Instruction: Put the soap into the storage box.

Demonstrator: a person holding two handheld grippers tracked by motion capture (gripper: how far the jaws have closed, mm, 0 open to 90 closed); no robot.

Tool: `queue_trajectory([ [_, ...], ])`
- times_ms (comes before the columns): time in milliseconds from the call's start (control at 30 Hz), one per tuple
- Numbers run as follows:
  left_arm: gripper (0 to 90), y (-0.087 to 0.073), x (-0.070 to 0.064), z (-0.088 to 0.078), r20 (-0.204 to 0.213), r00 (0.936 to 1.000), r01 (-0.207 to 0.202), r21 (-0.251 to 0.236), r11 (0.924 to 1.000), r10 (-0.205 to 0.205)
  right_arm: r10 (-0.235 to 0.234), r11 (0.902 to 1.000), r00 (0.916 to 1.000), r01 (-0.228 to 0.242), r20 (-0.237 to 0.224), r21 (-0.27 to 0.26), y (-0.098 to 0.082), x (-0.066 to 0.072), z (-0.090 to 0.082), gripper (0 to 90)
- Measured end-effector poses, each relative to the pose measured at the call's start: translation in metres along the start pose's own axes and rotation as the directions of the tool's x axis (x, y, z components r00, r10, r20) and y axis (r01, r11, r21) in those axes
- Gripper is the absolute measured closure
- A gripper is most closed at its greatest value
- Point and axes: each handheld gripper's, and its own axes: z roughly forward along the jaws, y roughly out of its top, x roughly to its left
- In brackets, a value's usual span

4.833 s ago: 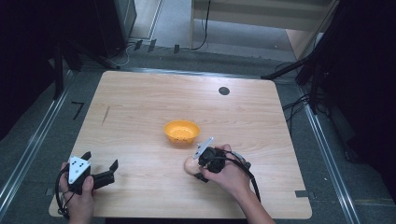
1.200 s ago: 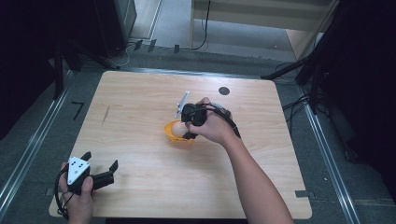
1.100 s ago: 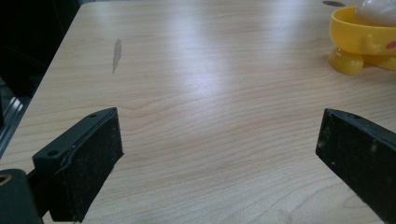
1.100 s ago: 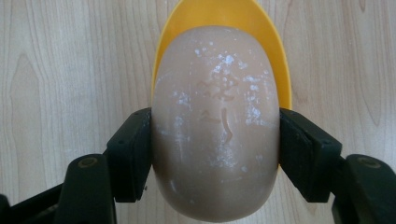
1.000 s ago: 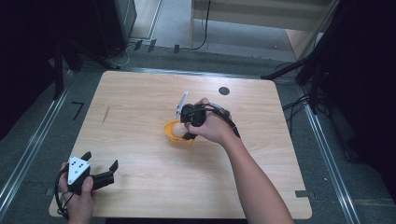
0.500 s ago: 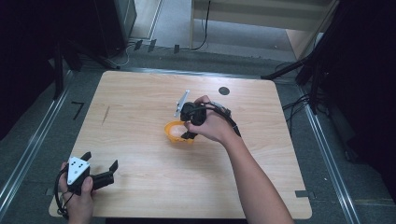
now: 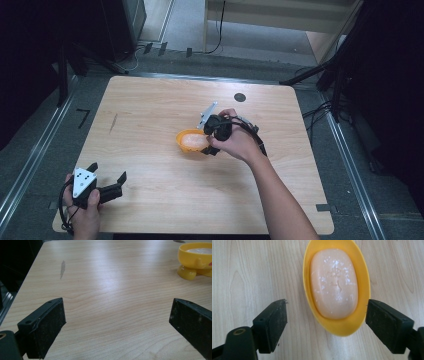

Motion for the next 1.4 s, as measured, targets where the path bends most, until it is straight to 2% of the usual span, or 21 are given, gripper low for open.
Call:
queue_trajectory([
  [133, 1.0, 0.0, 0.0, 0.0, -0.001, 1.0, 0.0, 0.0, 1.0, 0.0, 0.011, 0.9999, 0.9999, -0.011, 0.007, -0.007, -0.006, 0.002, -0.002, 13.3],
  [233, 0.9, 0.0, 0.0, 0.0, -0.001, 1.0, 0.001, 0.0, 1.0, -0.001, 0.03, 0.9989, 0.9993, -0.029, 0.022, -0.037, -0.015, 0.006, -0.006, 9.8],
  [467, 0.9, 0.0, 0.0, 0.0, -0.001, 1.0, 0.002, 0.001, 1.0, -0.002, 0.048, 0.9981, 0.9985, -0.047, 0.026, -0.039, -0.025, 0.014, -0.007, 4.8],
  [500, 0.9, 0.0, 0.0, 0.0, -0.001, 1.0, 0.003, 0.001, 1.0, -0.003, 0.053, 0.9979, 0.9979, -0.051, 0.037, -0.039, -0.027, 0.017, -0.008, 3.1],
  [833, 0.9, 0.0, 0.0, 0.0, -0.003, 1.0, 0.002, 0.001, 1.0, -0.002, 0.088, 0.9941, 0.9952, -0.085, 0.044, -0.067, -0.04, 0.024, -0.013, 1.1],
  [1233, 0.9, 0.0, 0.0, 0.0, -0.004, 1.0, 0.003, 0.002, 1.0, -0.003, 0.147, 0.986, 0.9874, -0.142, 0.058, -0.088, -0.066, 0.033, -0.018, 0.0],
  [1400, 0.9, 0.0, 0.0, 0.0, -0.005, 1.0, 0.002, 0.0, 1.0, -0.002, 0.186, 0.9785, 0.98, -0.178, 0.071, -0.104, -0.083, 0.039, -0.016, 0.0],
])
